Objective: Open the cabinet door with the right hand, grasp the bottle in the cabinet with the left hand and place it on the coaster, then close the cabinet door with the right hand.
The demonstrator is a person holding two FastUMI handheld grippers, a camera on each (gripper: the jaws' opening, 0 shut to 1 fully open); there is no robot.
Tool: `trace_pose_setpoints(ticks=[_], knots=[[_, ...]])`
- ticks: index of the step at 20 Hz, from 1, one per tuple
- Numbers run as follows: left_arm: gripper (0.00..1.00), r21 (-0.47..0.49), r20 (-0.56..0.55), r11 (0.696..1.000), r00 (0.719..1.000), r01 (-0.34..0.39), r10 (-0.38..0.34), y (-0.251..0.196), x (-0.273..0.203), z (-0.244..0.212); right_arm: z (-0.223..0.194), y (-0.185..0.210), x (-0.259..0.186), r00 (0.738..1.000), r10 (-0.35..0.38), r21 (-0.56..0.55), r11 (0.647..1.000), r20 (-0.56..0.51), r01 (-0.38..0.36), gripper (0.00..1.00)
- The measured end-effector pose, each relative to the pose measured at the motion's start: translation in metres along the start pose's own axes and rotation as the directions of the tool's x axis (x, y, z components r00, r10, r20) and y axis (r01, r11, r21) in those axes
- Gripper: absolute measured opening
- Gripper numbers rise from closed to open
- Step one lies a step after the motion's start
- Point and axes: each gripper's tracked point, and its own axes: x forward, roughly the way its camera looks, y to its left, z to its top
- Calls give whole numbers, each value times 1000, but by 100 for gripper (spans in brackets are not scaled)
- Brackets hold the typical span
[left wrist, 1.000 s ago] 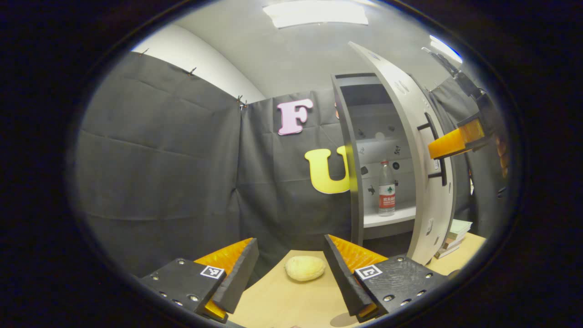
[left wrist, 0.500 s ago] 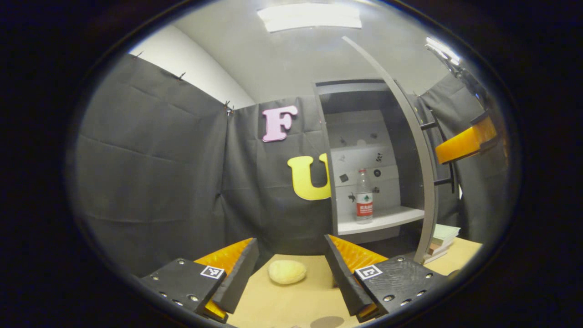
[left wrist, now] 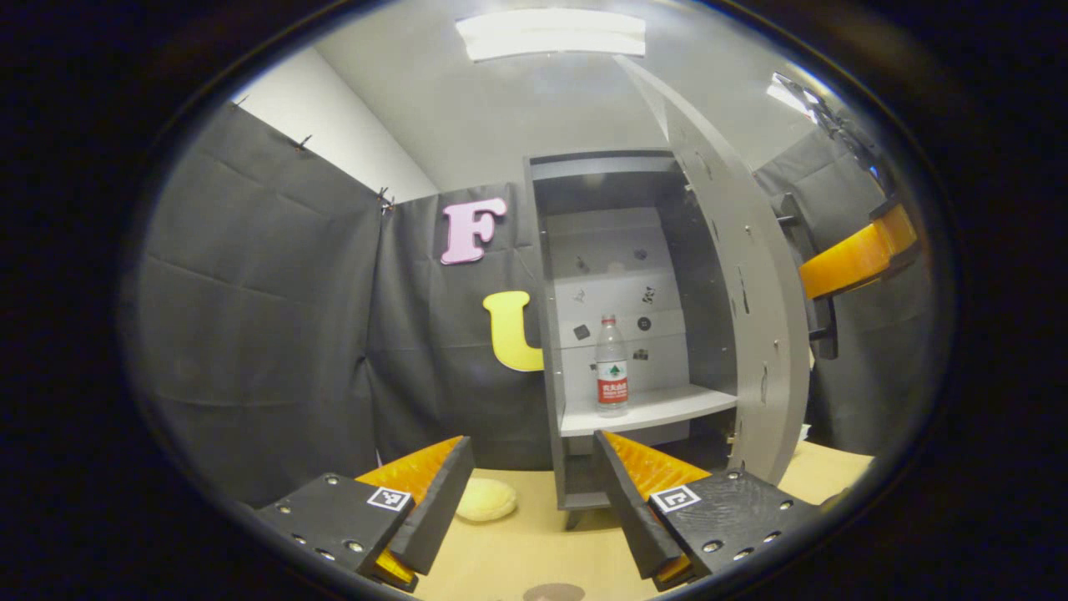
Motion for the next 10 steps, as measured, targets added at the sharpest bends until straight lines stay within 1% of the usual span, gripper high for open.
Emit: trace_pose_setpoints(ticks=[2, 4, 6, 7, 8, 9, 10], knots=[[86, 1, 3, 1000, 1000, 15, -15, -11, -3, 3, -1, -3, -3, 1000, -6, 7, 1000, 1, 6, 25], [89, 2, 6, 1000, 1000, 27, -27, -22, -6, 4, -1, -5, -6, 1000, -13, 11, 1000, 2, 13, 24], [88, -2, 6, 999, 999, 40, -40, -29, -9, 6, -3, -7, -8, 1000, -25, 5, 1000, -5, 25, 24], [88, -3, 6, 999, 999, 45, -45, -36, -10, 5, -6, -9, -10, 999, -34, -2, 999, -15, 34, 21], [88, -5, 6, 999, 999, 50, -50, -41, -13, 6, -9, -11, -12, 999, -47, -8, 999, -26, 47, 24], [89, -5, 7, 998, 998, 55, -55, -45, -14, 6, -9, -13, -15, 998, -62, -11, 998, -29, 62, 21], [89, -4, 8, 998, 998, 59, -59, -49, -16, 8, -10, -16, -13, 997, -76, -9, 997, -26, 76, 24]])
